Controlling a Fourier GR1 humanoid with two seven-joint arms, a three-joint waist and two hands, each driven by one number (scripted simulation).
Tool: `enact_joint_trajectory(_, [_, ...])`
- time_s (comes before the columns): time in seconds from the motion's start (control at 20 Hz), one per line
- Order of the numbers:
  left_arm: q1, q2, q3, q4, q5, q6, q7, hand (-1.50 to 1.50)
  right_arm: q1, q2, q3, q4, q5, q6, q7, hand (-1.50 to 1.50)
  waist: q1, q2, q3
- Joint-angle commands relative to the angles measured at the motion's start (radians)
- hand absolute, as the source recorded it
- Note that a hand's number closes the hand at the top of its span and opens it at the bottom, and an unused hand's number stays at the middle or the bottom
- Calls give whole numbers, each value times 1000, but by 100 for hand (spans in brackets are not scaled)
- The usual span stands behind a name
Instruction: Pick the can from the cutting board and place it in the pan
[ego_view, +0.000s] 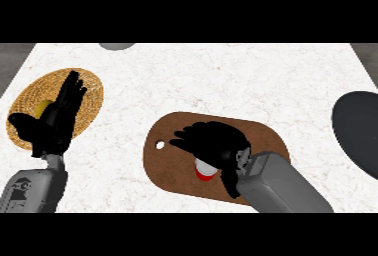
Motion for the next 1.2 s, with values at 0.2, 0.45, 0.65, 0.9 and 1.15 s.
enact_joint_trajectory(0.2, [-8, -27, 2, 37, -36, 4, -22, 0, -58, -14, -32, 138, 82, 4, -136, -150, 0, 1, 0])
enact_joint_trajectory(0.45, [-1, -35, 8, -15, -31, 3, 4, 0, -37, 83, 19, 202, 136, -15, -123, 150, 2, 0, 0])
enact_joint_trajectory(0.65, [49, -32, 7, -40, -38, -10, -29, 0, -25, 8, 77, 160, 157, -48, -265, 150, 4, 0, 0])
enact_joint_trajectory(0.9, [-30, -37, 31, 49, -33, -18, -21, 0, 23, 28, 78, 227, 232, -154, -324, 150, -1, 1, 0])
enact_joint_trajectory(1.15, [-50, -52, 21, 27, -54, 1, 4, 0, 71, 60, 14, 111, 242, -158, -283, 150, -6, 0, 0])
